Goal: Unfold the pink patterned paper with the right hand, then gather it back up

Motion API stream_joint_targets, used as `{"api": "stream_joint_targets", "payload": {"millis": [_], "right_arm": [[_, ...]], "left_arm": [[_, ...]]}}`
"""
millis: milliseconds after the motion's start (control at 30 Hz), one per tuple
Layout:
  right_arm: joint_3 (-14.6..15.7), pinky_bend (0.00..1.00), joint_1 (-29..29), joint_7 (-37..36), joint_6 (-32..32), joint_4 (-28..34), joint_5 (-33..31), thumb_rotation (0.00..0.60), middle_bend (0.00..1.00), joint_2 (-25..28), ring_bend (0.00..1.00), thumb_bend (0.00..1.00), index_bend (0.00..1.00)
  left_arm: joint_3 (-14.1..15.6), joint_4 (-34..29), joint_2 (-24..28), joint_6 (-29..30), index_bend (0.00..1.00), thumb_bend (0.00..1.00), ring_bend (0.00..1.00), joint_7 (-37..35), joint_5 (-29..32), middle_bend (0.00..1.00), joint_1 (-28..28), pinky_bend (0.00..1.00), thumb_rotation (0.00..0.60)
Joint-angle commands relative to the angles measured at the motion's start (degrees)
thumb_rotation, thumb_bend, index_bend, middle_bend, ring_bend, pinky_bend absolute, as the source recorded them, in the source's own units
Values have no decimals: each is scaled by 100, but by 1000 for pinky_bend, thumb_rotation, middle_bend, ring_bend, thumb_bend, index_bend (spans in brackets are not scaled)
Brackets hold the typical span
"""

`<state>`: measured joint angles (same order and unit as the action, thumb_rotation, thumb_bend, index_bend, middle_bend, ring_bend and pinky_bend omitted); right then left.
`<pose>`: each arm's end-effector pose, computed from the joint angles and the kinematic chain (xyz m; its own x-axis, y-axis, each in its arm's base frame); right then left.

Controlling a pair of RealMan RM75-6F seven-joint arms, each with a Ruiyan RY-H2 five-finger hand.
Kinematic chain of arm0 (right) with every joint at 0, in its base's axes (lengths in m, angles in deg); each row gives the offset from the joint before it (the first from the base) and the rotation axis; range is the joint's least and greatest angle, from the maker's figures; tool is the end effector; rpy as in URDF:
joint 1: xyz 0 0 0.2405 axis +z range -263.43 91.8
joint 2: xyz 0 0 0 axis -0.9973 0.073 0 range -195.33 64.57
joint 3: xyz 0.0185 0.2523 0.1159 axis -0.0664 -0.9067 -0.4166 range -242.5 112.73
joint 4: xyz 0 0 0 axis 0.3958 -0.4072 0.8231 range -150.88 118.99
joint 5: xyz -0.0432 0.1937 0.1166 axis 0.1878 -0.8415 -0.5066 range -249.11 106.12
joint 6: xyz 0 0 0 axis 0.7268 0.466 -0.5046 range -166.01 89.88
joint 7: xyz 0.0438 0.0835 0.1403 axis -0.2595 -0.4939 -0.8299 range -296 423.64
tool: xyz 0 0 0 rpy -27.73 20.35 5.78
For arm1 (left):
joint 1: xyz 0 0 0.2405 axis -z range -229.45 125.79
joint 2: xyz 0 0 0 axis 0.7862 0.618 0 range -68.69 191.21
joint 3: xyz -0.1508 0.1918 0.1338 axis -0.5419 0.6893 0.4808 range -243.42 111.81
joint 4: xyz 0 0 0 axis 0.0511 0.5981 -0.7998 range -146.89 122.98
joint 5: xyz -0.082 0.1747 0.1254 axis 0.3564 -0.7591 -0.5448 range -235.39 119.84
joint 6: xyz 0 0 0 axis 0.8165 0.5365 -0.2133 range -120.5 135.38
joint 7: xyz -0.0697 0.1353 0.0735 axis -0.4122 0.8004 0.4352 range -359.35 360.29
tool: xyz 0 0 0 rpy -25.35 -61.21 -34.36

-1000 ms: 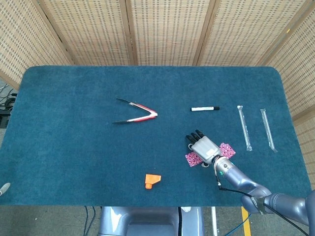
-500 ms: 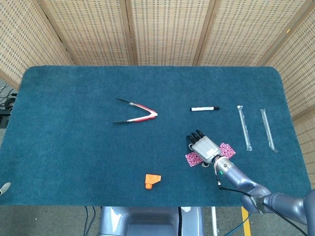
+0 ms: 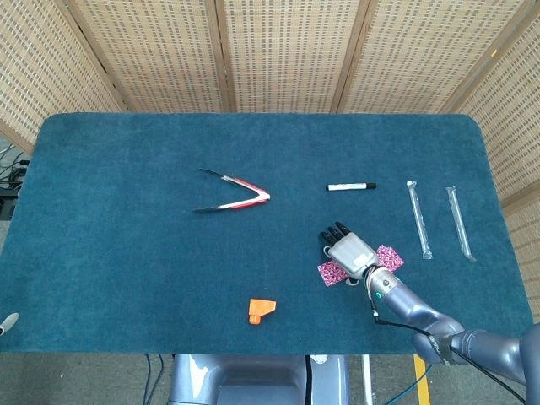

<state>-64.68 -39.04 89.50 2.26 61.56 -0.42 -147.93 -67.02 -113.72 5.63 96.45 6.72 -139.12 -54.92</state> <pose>-0.2212 -0.3847 -0.0492 0.8338 -0.2699 0.4817 -0.5364 -0.6026 0.5909 -0.3495 0.1533 0.1951 0.4780 0.0380 0.8775 0.8583 0.1923 -0.4758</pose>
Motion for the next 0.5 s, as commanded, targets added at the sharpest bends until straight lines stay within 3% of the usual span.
{"api": "stream_joint_targets", "payload": {"millis": [33, 500], "right_arm": [[-4, 0, 12, 17, -14, -5, -17, 600, 88, 4, 0, 131, 368], [21, 0, 6, 33, -35, -36, -88, 600, 93, 5, 0, 131, 379]], "left_arm": [[-1, 5, 1, 0, 25, 124, 0, -1, 3, 0, 0, 0, 600], [-3, -8, -3, -8, 25, 123, 0, 34, 17, 0, 5, 0, 600]]}}
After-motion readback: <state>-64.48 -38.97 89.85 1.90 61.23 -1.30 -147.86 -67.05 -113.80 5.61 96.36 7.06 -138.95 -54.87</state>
